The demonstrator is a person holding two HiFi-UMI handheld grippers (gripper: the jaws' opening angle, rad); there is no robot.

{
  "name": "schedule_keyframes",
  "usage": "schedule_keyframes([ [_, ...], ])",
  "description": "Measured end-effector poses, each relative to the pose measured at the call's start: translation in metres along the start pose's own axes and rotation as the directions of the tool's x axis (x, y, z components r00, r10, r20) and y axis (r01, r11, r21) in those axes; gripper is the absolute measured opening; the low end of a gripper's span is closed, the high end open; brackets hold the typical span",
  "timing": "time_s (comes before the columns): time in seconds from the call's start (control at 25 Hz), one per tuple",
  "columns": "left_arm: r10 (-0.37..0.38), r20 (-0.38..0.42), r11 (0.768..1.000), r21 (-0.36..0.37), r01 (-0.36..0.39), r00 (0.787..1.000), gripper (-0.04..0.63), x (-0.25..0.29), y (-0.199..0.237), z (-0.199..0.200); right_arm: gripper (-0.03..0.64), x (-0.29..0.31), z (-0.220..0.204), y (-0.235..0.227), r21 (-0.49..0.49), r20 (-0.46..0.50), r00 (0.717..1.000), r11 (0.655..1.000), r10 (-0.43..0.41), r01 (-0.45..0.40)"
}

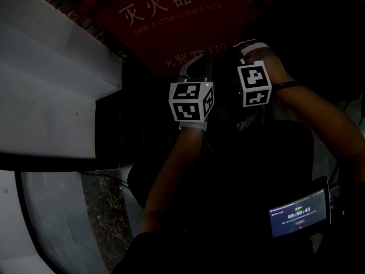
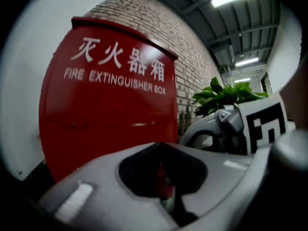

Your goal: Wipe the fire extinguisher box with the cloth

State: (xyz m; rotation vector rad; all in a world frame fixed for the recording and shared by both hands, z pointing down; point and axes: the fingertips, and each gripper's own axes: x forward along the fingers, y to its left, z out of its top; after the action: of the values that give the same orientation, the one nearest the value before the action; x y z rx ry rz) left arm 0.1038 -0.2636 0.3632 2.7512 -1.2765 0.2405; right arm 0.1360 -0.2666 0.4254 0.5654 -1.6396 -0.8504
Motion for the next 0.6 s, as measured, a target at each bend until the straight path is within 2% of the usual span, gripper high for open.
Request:
schedule_keyframes([
  [0.16, 0.038, 0.042, 0.998, 0.047, -0.04, 0.998, 0.003, -0.035, 0.009, 0.075, 0.034, -0.06, 0.036, -0.052, -0.009, 0.048, 0.995, 0.996, -0.085, 0.085],
  [0.36, 0.099, 0.109, 0.991, 0.083, -0.109, 0.989, 0.003, -0.099, 0.036, 0.175, 0.034, -0.145, 0.094, -0.125, -0.034, 0.118, 0.982, 0.988, -0.146, 0.151],
  [0.6, 0.183, 0.186, 0.965, 0.154, -0.213, 0.965, 0.003, -0.144, 0.093, 0.273, 0.034, -0.203, 0.138, -0.24, -0.091, 0.146, 0.96, 0.963, -0.239, 0.253],
])
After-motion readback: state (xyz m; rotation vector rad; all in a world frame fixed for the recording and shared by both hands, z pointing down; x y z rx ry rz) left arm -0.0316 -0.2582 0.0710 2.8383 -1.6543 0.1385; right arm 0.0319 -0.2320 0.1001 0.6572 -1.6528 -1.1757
